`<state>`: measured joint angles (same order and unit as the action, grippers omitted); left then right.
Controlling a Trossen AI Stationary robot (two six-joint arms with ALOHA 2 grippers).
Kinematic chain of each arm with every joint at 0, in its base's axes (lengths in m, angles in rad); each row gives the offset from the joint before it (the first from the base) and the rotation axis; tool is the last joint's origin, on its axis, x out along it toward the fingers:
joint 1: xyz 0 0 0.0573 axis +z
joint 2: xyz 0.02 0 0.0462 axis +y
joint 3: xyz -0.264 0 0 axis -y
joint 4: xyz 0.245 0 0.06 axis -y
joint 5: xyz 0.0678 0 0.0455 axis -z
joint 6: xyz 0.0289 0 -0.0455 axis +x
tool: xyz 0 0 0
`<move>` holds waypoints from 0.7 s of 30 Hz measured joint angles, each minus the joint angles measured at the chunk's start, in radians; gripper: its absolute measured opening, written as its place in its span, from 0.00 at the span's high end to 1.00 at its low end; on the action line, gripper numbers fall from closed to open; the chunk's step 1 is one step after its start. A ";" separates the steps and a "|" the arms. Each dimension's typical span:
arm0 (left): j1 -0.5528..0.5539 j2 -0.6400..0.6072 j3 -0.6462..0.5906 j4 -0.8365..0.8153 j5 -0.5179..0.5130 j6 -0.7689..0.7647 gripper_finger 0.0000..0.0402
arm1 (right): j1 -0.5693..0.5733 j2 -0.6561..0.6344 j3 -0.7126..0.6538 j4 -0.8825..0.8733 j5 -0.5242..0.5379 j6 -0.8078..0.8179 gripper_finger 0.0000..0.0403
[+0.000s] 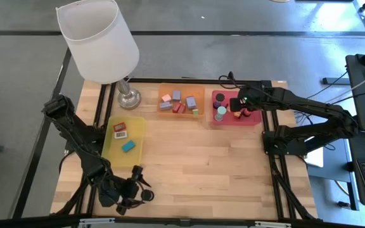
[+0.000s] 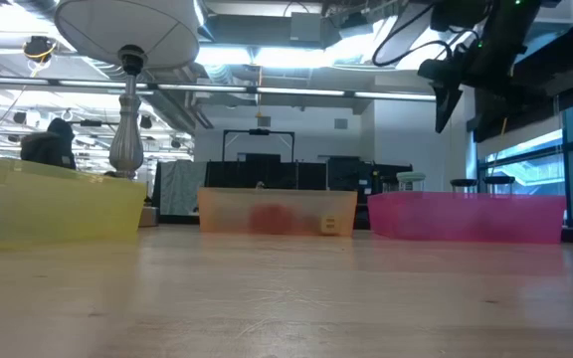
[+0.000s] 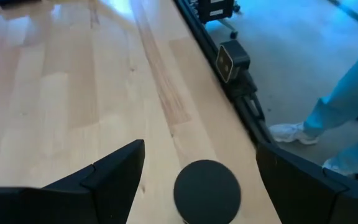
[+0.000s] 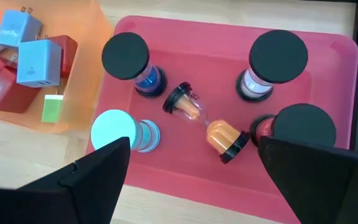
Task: Pick & Place Office items
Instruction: Put the blue hourglass into the pink bin
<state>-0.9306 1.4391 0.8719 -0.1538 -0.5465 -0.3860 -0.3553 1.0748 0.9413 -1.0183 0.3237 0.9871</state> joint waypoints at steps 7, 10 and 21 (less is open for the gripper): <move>0.000 0.000 0.000 -0.011 0.040 0.028 0.24 | 0.000 0.000 0.000 0.000 -0.003 0.000 0.11; 0.000 0.000 0.000 -0.021 0.040 0.042 0.24 | 0.000 0.000 0.000 0.000 -0.003 -0.001 0.11; 0.000 0.002 0.000 -0.088 0.013 0.033 0.24 | 0.000 0.000 0.000 0.000 -0.004 -0.003 0.11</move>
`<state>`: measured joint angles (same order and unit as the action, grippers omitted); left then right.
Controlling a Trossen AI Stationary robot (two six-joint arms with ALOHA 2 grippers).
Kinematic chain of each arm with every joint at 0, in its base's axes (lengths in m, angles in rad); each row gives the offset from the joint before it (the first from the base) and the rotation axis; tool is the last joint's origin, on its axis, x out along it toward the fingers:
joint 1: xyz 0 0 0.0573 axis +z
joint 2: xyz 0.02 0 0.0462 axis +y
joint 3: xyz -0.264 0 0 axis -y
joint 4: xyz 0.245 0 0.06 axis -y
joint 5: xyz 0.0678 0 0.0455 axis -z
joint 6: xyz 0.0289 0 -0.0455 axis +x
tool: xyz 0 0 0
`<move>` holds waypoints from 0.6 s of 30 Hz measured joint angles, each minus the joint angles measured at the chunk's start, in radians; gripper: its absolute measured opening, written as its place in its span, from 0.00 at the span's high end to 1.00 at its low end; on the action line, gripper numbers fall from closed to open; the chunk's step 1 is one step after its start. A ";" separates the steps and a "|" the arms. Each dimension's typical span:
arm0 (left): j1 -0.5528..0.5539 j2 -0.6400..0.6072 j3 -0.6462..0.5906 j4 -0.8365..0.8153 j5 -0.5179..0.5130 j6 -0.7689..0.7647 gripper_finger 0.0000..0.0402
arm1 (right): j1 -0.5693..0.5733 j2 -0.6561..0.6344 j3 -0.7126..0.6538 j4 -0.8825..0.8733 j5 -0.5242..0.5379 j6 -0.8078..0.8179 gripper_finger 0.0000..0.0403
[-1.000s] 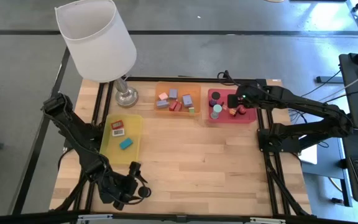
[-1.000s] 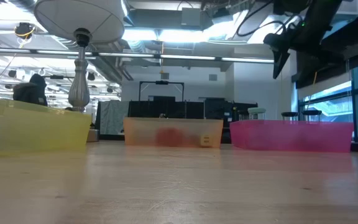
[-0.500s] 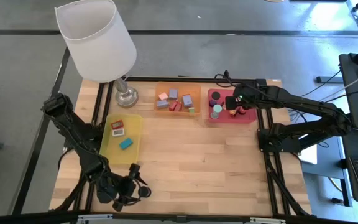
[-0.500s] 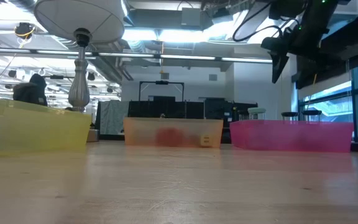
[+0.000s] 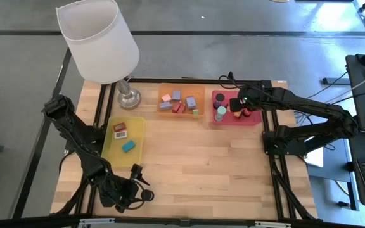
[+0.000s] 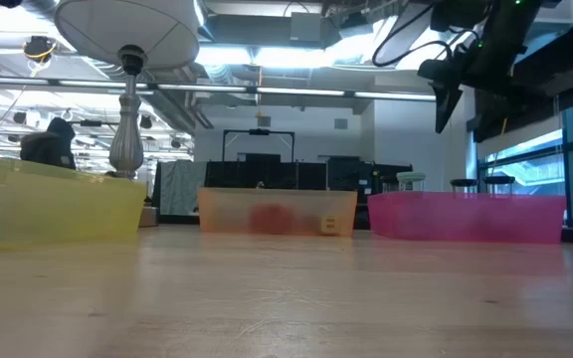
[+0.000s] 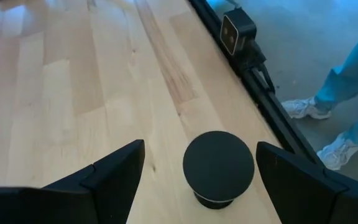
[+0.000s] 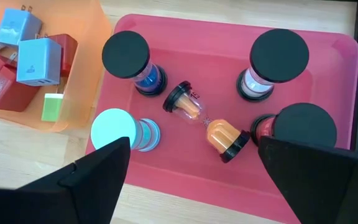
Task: Pick & Place Office items
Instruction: Put the blue hourglass into the pink bin
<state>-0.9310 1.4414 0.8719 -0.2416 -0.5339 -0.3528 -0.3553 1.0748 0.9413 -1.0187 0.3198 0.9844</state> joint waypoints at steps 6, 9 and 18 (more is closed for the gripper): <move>-0.018 0.054 0.000 0.008 0.028 -0.003 0.24 | 0.000 0.000 0.000 0.000 -0.036 0.000 0.11; -0.035 0.085 0.000 0.017 0.011 -0.001 0.24 | 0.000 0.000 0.000 0.000 -0.050 0.000 0.11; -0.043 0.132 0.000 0.050 -0.057 0.016 0.24 | 0.000 0.000 0.000 0.000 -0.051 0.000 0.11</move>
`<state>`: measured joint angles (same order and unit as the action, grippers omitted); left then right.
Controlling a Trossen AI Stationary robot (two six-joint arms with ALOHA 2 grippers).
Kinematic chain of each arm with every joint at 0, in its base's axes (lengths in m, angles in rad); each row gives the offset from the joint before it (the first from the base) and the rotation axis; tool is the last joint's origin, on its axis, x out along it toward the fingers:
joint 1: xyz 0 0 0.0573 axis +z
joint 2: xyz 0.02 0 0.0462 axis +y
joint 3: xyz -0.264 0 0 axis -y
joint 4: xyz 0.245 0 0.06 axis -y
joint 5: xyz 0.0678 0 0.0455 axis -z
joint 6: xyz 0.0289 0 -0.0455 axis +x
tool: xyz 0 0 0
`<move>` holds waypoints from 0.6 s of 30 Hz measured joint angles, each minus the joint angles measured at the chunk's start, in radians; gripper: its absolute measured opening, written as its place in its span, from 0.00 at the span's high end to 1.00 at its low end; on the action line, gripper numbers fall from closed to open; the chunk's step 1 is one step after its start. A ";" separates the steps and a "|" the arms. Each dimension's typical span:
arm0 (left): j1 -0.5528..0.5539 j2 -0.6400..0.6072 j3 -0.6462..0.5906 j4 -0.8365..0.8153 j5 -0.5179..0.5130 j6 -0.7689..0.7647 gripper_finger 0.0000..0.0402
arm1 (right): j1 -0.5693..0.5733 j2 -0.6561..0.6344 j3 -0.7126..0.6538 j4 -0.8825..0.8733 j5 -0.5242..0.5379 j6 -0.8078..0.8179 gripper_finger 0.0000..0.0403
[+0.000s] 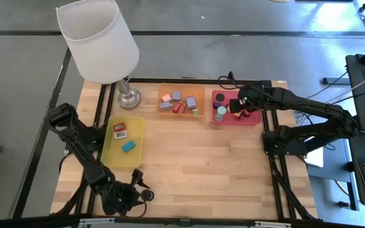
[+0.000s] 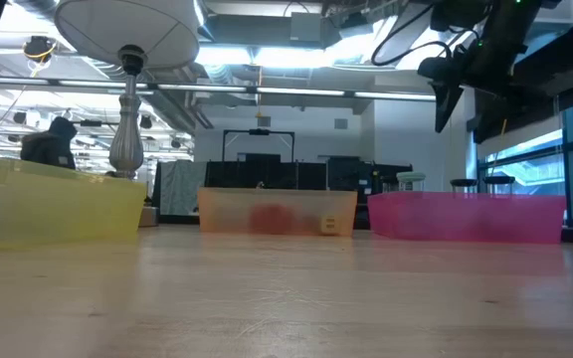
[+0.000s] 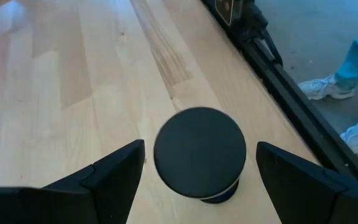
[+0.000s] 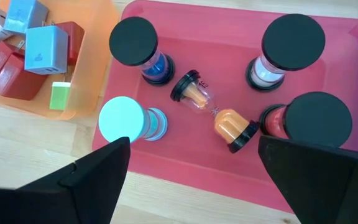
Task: Pick & Place Office items
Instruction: Put the blue hourglass into the pink bin
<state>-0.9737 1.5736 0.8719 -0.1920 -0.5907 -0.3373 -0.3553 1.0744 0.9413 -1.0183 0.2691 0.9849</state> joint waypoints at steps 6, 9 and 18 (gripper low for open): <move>0.000 0.031 0.000 0.011 -0.003 -0.049 0.24 | 0.000 0.000 0.000 0.001 0.000 0.001 0.11; 0.000 0.034 0.000 0.014 -0.026 -0.071 0.24 | 0.000 0.000 0.000 0.001 0.000 0.002 0.11; 0.000 0.034 0.000 0.047 -0.065 -0.079 0.32 | 0.000 0.000 0.000 0.002 0.000 0.002 0.11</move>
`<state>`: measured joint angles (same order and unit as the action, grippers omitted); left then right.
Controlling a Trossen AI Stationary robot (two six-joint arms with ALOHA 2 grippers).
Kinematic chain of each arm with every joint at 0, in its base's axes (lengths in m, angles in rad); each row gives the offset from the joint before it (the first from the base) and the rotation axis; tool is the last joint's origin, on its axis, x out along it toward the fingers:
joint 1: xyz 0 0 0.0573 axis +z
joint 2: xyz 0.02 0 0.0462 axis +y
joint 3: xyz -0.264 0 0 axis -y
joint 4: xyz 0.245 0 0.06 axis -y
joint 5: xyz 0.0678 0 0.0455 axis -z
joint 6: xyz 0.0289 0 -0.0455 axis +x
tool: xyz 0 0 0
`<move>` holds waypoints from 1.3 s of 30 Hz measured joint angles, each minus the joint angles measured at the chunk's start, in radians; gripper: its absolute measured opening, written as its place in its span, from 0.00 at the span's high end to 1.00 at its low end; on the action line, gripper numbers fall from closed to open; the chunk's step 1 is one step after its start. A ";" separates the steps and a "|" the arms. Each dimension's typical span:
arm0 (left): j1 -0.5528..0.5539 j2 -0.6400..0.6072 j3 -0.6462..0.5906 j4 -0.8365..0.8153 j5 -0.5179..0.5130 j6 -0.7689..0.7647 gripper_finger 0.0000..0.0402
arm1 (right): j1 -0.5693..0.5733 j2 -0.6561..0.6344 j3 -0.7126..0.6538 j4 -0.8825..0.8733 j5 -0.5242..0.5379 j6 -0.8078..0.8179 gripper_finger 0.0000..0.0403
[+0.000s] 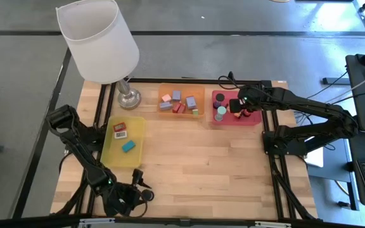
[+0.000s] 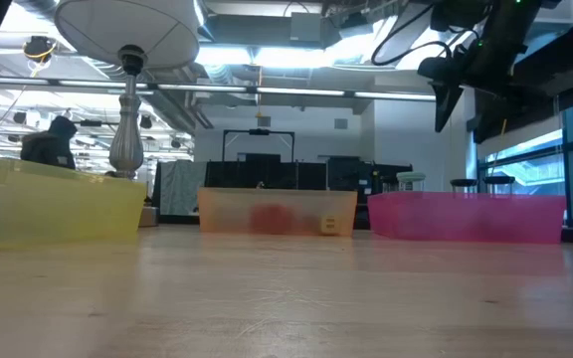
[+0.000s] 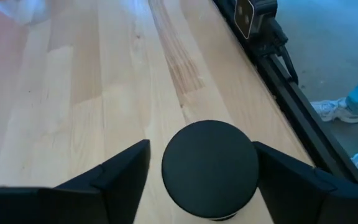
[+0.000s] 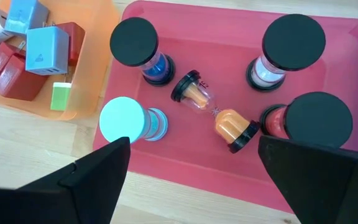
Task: Pick & Place Office items
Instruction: Put the blue hourglass into the pink bin
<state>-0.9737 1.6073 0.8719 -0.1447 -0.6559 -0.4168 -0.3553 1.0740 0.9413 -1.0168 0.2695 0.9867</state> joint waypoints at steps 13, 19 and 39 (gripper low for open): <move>0.001 -0.043 0.000 0.010 -0.044 -0.066 0.48 | 0.039 0.000 0.000 0.001 -0.001 -0.004 0.11; 0.047 -0.128 0.000 0.006 -0.160 0.002 0.47 | 0.081 0.000 0.000 0.082 -0.077 -0.056 0.11; 0.412 -0.383 0.002 1.031 -0.363 0.939 0.46 | 0.324 0.000 0.000 1.276 -0.416 -0.112 0.11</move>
<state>-0.5620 1.2247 0.8742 0.8867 -1.0188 0.5220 -0.0317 1.0737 0.9413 0.2589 -0.1462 0.8745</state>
